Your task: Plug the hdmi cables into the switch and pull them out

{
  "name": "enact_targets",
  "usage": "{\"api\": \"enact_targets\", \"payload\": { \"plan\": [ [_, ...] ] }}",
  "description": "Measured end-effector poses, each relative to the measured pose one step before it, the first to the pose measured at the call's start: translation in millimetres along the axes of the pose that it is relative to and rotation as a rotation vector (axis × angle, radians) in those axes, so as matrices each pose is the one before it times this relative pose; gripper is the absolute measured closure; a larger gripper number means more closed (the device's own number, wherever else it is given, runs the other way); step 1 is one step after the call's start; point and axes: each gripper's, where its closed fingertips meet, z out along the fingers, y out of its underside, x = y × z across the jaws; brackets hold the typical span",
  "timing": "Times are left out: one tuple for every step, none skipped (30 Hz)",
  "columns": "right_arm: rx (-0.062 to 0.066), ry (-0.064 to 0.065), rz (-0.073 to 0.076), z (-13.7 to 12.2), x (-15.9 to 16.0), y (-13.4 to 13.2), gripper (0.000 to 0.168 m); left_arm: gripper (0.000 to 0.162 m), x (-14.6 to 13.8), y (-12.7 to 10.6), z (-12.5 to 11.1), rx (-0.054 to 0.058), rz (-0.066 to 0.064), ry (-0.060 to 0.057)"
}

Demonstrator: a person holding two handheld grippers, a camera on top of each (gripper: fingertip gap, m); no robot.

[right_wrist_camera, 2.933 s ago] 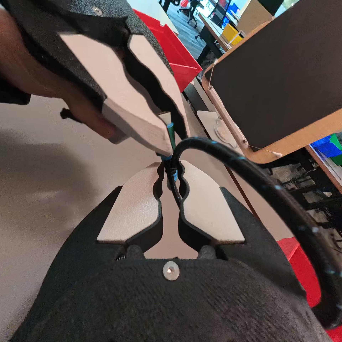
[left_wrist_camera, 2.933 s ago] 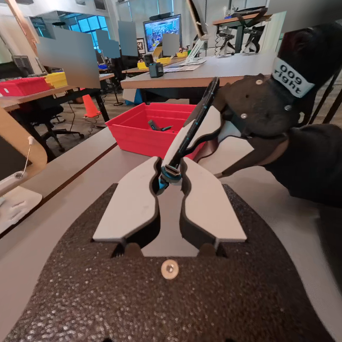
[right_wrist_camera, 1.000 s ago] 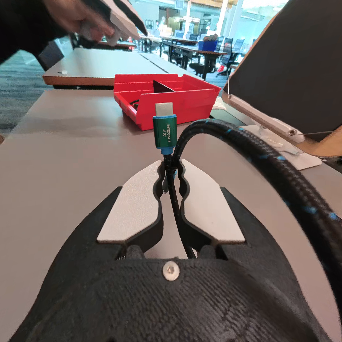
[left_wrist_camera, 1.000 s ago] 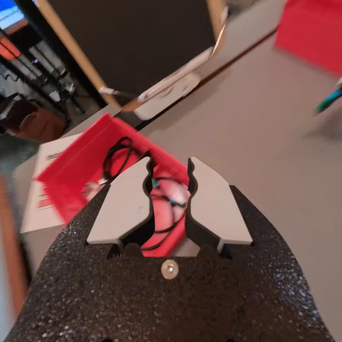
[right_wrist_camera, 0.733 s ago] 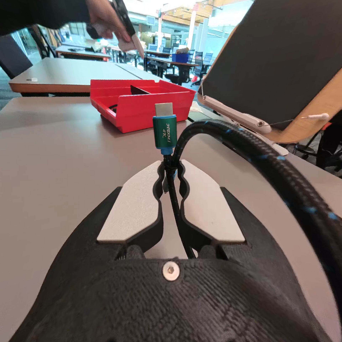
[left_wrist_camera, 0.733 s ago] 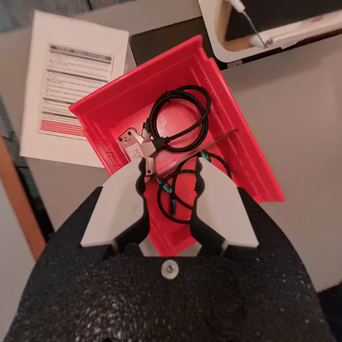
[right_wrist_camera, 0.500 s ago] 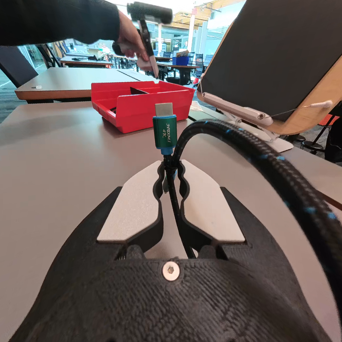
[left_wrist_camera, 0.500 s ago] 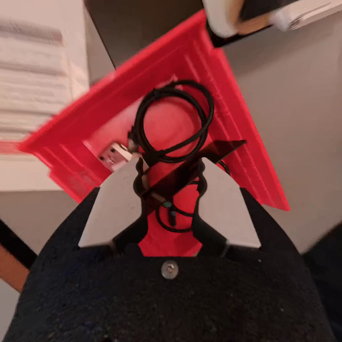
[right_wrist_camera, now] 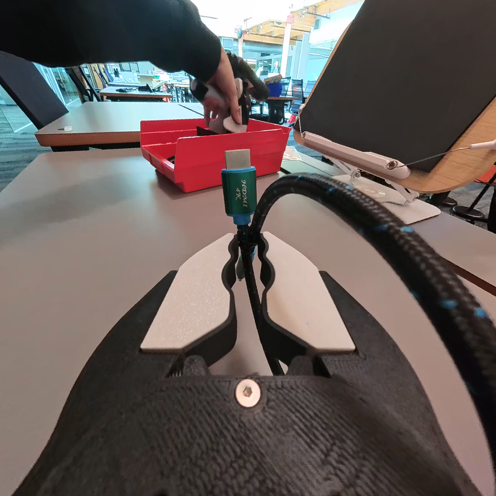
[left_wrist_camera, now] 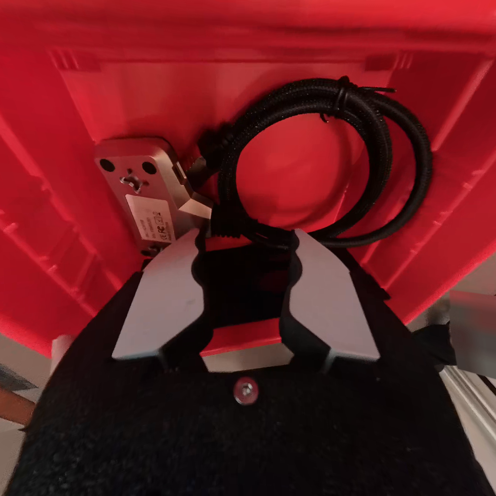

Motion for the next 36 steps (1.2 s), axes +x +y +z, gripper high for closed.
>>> {"api": "enact_targets", "payload": {
  "plan": [
    [0.0042,-0.0023,0.0010,-0.48,-0.18,-0.48,0.154,0.104,0.71,0.68,0.21,-0.0041,-0.0186,-0.0029],
    [0.0026,-0.0021,0.0007,-0.31,-0.17,-0.40,0.154,0.106,1.06,0.35,-0.49,0.0005,-0.0172,-0.0015],
    [0.0017,0.0004,-0.0003,-0.18,0.00,-0.20,0.154,0.105,1.11,0.66,-0.67,0.0003,-0.0172,0.0000],
    [0.0011,-0.0005,-0.0012,-0.15,-0.26,-0.14,0.154,0.105,0.83,0.84,-1.16,-0.0010,-0.0166,-0.0027],
    [-0.0018,-0.0045,-0.0011,-0.06,-0.92,0.31,0.154,0.105,1.34,1.29,-1.24,-0.0021,-0.0137,-0.0032],
    [-0.0020,-0.0027,-0.0029,-0.11,-0.74,0.13,0.154,0.106,2.53,0.89,-0.48,0.0022,-0.0119,0.0013],
    [0.0000,-0.0002,-0.0053,-0.09,-0.65,0.06,0.154,0.106,2.48,0.63,0.20,0.0045,-0.0140,0.0003],
    [-0.0033,-0.0045,-0.0031,0.20,-1.01,0.36,0.154,0.106,3.16,0.00,0.77,0.0077,-0.0166,0.0048],
    [-0.0040,-0.0030,-0.0031,0.35,-0.83,0.44,0.154,0.106,4.56,0.25,1.57,0.0069,-0.0201,0.0178],
    [-0.0020,-0.0008,-0.0040,0.20,-0.45,0.20,0.154,0.106,3.78,1.36,2.01,0.0009,-0.0223,0.0171],
    [-0.0006,-0.0039,-0.0041,0.09,-0.92,0.03,0.154,0.105,0.27,0.19,0.88,0.0068,-0.0189,-0.0063],
    [0.0006,-0.0002,-0.0034,-0.13,-0.57,-0.11,0.154,0.107,-1.06,-1.65,-0.66,0.0197,-0.0206,-0.0122],
    [0.0027,-0.0004,-0.0022,-0.36,-0.45,-0.33,0.154,0.107,0.58,-0.20,-0.35,0.0092,-0.0270,0.0031],
    [0.0021,-0.0023,0.0022,-0.37,-0.62,-0.24,0.154,0.107,0.78,-0.34,-0.13,0.0109,-0.0232,0.0026],
    [0.0042,-0.0001,0.0027,-0.40,-0.04,-0.58,0.154,0.107,-0.49,-1.40,-0.02,0.0156,-0.0153,-0.0121],
    [0.0066,-0.0016,0.0030,-0.32,-0.04,-0.97,0.154,0.106,-1.02,-0.06,0.60,0.0055,-0.0093,-0.0197],
    [0.0059,-0.0007,0.0062,-0.20,0.42,-0.67,0.154,0.108,-0.14,0.68,0.77,-0.0005,-0.0022,-0.0173],
    [0.0043,-0.0005,0.0058,-0.21,0.46,-0.38,0.154,0.106,0.27,-0.19,0.62,0.0016,-0.0012,-0.0157],
    [0.0033,-0.0025,0.0032,-0.22,-0.02,-0.38,0.154,0.105,-0.25,-0.25,0.53,-0.0004,-0.0021,-0.0148],
    [0.0026,-0.0004,0.0014,-0.20,0.08,-0.30,0.154,0.105,-0.86,-0.36,0.76,-0.0013,-0.0073,-0.0158],
    [0.0025,-0.0008,-0.0005,-0.35,-0.32,-0.41,0.154,0.103,-0.35,-0.84,0.50,0.0012,-0.0111,-0.0126],
    [0.0013,-0.0026,-0.0032,-0.25,-0.58,-0.37,0.154,0.098,1.05,-0.87,0.41,0.0024,-0.0121,-0.0053],
    [-0.0002,0.0011,-0.0044,0.03,-0.03,-0.30,0.154,0.101,3.10,0.54,0.11,-0.0065,-0.0107,0.0092],
    [-0.0030,-0.0007,-0.0022,0.08,-0.17,0.67,0.154,0.111,5.37,0.92,-0.31,-0.0094,-0.0083,0.0242],
    [-0.0055,-0.0024,-0.0008,0.31,-0.42,0.97,0.154,0.113,5.86,-0.03,-1.00,-0.0031,-0.0139,0.0275],
    [-0.0021,-0.0009,-0.0019,0.23,-0.21,0.23,0.154,0.115,2.76,-0.62,-1.16,0.0034,-0.0138,0.0075],
    [0.0002,-0.0007,-0.0033,0.18,-0.27,-0.06,0.154,0.120,1.06,-0.64,-0.63,0.0081,-0.0071,0.0004],
    [-0.0014,-0.0021,-0.0009,0.10,-0.21,0.16,0.154,0.119,0.54,0.01,0.56,0.0062,-0.0064,0.0026],
    [-0.0014,-0.0008,0.0001,0.20,-0.13,0.16,0.154,0.120,0.50,1.13,1.37,-0.0025,-0.0084,0.0085],
    [0.0009,0.0011,-0.0017,-0.16,-0.02,-0.11,0.154,0.120,0.43,0.50,1.19,-0.0010,-0.0129,0.0139],
    [0.0003,-0.0003,-0.0019,0.00,-0.31,-0.06,0.154,0.120,-0.07,-1.07,0.20,0.0100,-0.0162,0.0148],
    [-0.0005,0.0008,-0.0012,-0.05,-0.01,0.05,0.154,0.122,-0.49,-1.26,0.16,0.0121,-0.0188,0.0141],
    [-0.0011,0.0014,-0.0003,0.12,0.19,0.13,0.154,0.123,-0.10,-0.23,0.32,0.0062,-0.0149,0.0148],
    [-0.0009,-0.0008,-0.0007,0.23,-0.07,0.10,0.154,0.124,-0.10,0.37,0.35,0.0022,-0.0024,0.0094],
    [-0.0006,-0.0006,-0.0002,0.06,-0.07,0.07,0.154,0.125,-0.38,0.16,-0.20,0.0019,0.0061,0.0000],
    [-0.0003,0.0002,0.0001,0.08,0.01,0.03,0.154,0.126,0.09,-1.01,-0.52,0.0077,0.0068,0.0012]
  ]
}}
